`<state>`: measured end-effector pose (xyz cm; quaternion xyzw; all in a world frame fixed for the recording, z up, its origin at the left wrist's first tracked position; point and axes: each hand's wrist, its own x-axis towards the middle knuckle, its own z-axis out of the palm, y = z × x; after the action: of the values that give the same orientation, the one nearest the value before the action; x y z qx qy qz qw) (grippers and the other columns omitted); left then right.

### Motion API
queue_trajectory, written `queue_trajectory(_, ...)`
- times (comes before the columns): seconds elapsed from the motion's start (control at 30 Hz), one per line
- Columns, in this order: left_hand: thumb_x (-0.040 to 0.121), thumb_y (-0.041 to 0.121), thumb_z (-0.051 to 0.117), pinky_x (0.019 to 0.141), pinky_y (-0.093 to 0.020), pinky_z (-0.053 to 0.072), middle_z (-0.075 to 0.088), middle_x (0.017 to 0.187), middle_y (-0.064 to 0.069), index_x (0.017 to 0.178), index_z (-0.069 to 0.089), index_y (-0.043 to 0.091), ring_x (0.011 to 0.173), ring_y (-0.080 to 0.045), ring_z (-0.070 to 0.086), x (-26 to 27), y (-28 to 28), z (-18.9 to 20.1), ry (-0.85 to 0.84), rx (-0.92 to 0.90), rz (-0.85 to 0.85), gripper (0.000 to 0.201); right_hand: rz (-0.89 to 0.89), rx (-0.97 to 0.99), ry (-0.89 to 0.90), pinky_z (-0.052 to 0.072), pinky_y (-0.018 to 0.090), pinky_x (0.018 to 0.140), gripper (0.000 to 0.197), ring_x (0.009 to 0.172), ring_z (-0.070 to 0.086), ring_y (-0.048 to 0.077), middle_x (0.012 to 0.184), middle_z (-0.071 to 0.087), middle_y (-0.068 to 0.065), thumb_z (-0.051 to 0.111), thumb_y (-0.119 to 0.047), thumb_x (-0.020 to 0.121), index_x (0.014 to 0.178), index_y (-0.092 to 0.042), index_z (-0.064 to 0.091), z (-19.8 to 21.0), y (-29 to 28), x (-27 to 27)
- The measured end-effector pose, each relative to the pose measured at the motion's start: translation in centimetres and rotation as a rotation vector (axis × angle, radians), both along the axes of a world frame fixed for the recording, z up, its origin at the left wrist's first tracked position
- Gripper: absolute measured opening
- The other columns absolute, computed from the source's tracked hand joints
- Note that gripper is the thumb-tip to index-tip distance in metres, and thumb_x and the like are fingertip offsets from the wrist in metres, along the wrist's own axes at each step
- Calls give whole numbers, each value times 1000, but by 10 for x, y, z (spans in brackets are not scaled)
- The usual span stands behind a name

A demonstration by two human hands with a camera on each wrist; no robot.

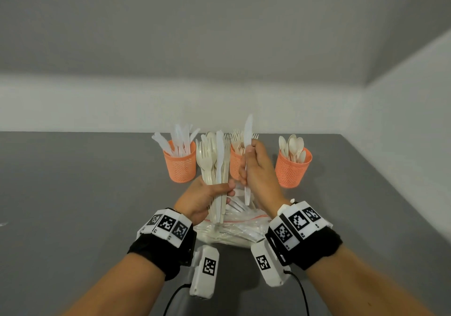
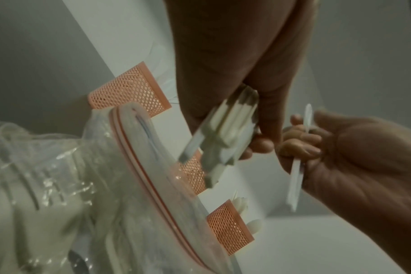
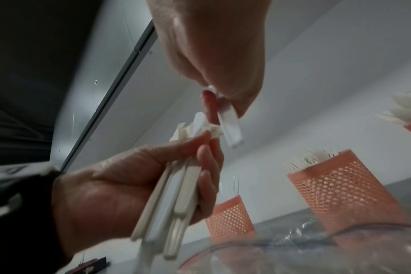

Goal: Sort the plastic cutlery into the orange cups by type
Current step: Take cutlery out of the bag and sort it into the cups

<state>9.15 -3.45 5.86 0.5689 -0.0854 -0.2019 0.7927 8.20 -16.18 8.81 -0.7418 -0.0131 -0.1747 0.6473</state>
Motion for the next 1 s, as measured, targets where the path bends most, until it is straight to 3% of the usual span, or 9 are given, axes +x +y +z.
queue_trajectory(0.1,81,-8,61,54,-22,48,63,74,-4,99,62,8,59,-12,53,0,-2,1,-37,10,24,24,100,-92,14,47,26,64,9,60,52,5,63,53,-14,58,-33,89,86,-25,57,-4,7,-7)
queue_trajectory(0.27,82,-7,59,63,-25,46,65,92,-3,121,54,15,74,-14,56,-3,0,-3,-68,32,-89,46,22,-138,55,46,17,55,17,51,52,3,61,54,-3,72,-12,78,82,-9,55,-14,7,-5)
queue_trajectory(0.33,78,1,63,69,-28,46,65,98,-4,124,51,15,80,-15,57,-2,1,-7,-49,21,-127,50,22,-179,72,44,11,54,13,55,52,3,63,54,-4,68,-10,80,82,-9,55,-15,7,-4)
queue_trajectory(0.47,92,8,52,57,-22,49,64,69,5,113,54,10,60,-7,56,-1,-1,-9,6,12,-101,21,48,-170,138,42,13,45,4,47,51,2,67,53,-1,52,-4,86,91,-4,53,-13,5,-1)
queue_trajectory(0.53,95,15,46,58,-23,49,64,65,5,109,57,11,58,-7,56,-1,-2,-9,12,7,-80,18,71,-117,196,42,20,51,14,54,50,9,72,54,5,48,-5,87,98,0,55,-16,3,4)
queue_trajectory(0.7,96,18,44,74,-28,56,69,86,-9,98,65,10,81,-19,66,-1,-5,-9,25,-30,-43,23,122,25,303,35,24,48,18,51,41,10,60,46,3,39,-6,90,88,-3,57,-20,4,6)
queue_trajectory(0.83,95,12,46,86,-39,54,65,97,-19,108,62,2,91,-28,63,0,-4,-6,40,-79,-26,23,148,67,352,35,23,49,18,53,40,12,61,43,3,35,-10,94,90,-6,52,-23,4,8)
queue_trajectory(0.9,93,7,49,71,-32,59,70,82,-12,107,62,1,73,-21,67,2,-2,-5,59,-91,-13,20,170,106,385,43,26,52,20,55,46,14,66,48,5,34,-13,94,95,-4,51,-22,3,9)
queue_trajectory(1.0,89,0,53,51,-22,49,62,65,-3,98,61,5,54,-11,57,6,2,-4,39,-34,36,13,124,204,340,51,27,54,18,58,52,15,71,51,6,31,-13,96,99,-11,48,-11,-2,10)
